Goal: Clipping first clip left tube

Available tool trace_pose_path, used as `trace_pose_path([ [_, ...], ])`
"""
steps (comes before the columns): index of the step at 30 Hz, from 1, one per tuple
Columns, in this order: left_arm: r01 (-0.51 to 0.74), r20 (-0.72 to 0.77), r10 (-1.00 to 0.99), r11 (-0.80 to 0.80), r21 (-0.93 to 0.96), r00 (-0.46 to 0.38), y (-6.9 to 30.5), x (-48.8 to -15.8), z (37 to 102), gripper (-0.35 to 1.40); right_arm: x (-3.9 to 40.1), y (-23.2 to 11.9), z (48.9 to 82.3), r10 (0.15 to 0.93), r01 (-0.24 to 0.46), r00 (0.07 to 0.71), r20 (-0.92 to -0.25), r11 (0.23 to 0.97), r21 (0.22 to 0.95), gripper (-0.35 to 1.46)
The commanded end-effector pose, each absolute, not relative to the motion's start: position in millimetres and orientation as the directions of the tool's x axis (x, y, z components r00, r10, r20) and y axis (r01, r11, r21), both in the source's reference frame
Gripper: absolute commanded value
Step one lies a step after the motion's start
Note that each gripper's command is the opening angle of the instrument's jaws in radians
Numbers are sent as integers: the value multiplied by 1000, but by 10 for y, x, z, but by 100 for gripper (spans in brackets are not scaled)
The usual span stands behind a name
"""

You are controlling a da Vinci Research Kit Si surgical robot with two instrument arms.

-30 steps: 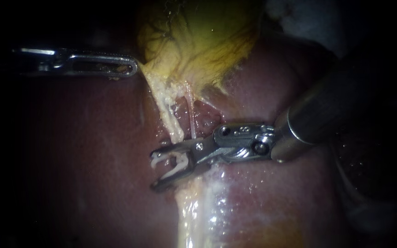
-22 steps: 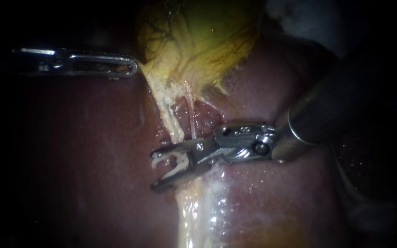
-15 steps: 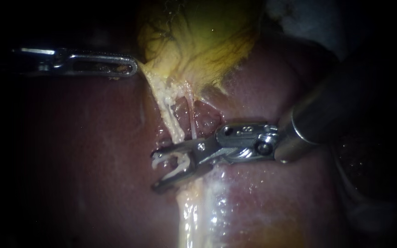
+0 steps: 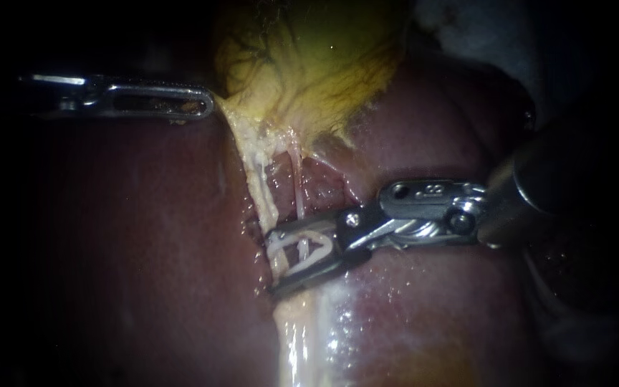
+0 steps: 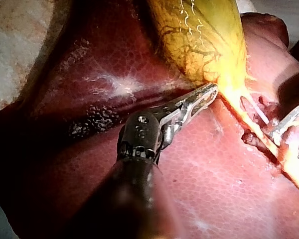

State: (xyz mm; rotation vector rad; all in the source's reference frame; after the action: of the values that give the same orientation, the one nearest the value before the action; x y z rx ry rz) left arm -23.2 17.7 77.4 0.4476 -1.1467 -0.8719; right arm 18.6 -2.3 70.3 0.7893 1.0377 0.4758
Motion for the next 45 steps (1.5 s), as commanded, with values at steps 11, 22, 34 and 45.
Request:
trace_pose_path([
  [11, 365, 598, -788, 604, 708, 145, 177, -232, 774, -35, 180, -25, 738, 703, 8, 455, -546, 610, 792, 45],
  [22, 366, 598, -788, 604, 708, 145, 177, -232, 774, -35, 173, -30, 771, 725, 5, 465, -508, 572, 820, 45],
  [34, 365, 598, -788, 604, 708, 145, 176, -232, 774, -35, 172, -32, 796, 754, 66, 445, -483, 510, 858, 46],
  [45, 365, 598, -788, 604, 708, 145, 176, -232, 774, -35, 184, -44, 816, 778, 172, 400, -483, 455, 874, 47],
])
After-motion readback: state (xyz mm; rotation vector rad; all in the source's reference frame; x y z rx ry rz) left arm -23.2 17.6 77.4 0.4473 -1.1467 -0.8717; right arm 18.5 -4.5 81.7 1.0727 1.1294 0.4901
